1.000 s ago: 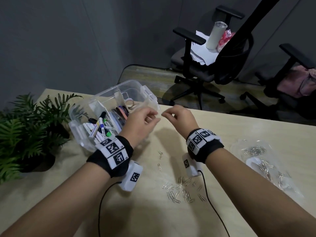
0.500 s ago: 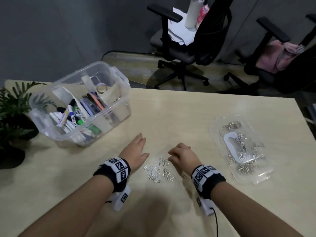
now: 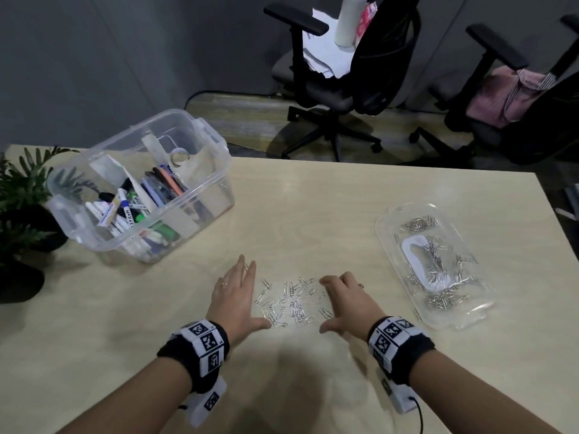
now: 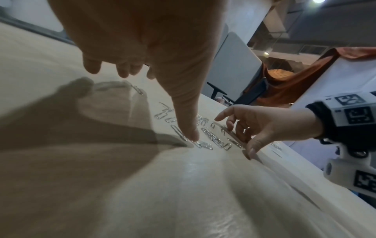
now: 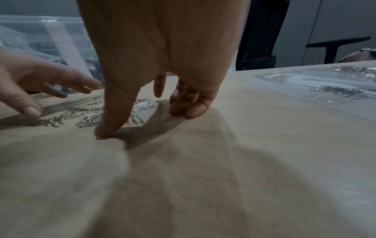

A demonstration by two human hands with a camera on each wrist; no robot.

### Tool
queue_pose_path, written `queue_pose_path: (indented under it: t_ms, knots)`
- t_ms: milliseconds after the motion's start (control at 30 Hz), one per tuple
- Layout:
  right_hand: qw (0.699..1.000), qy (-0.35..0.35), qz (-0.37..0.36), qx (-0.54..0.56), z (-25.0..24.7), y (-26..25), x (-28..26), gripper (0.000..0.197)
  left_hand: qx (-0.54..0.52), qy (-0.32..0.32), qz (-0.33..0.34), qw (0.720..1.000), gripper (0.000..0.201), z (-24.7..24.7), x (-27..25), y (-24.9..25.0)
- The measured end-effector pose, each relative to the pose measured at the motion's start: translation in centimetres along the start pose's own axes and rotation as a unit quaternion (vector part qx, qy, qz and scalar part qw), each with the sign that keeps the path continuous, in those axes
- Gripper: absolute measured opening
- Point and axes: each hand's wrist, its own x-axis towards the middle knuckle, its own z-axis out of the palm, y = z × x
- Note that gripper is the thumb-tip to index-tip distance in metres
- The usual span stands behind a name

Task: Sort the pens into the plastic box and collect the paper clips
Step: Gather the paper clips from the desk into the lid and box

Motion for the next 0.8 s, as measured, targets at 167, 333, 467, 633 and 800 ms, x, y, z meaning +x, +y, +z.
queue_pose_path:
  t_ms: [167,333,467,633,800]
  knots:
    - [0.998,0.002,-0.011,0.057,-0.2,-0.3,1.2,0.061,-0.025,-0.010,0.046,0.999,0.107,1.2,0.4,0.9]
    - [0.992,0.034,-0.027,0.119,0.1,-2.2,2.6,0.039,-0.074,-0.027,0.121,0.990,0.084,2.1,0.4,1.7]
    - [0.992,0.045,-0.019,0.117,-0.4,-1.2,1.8,0.063,-0.072,0.024,0.063,0.995,0.088,1.6,-0.1,0.4]
    - [0.997,-0.006,-0.033,0.065,0.0,0.4,1.0,0.071,-0.111,-0.013,0.014,0.994,0.089,2.1,-0.3,-0.4]
    - [0.992,0.044,-0.025,0.114,0.6,-1.8,2.4,0.053,-0.215,-0.002,0.019,0.976,0.055,2.2,1.6,1.8]
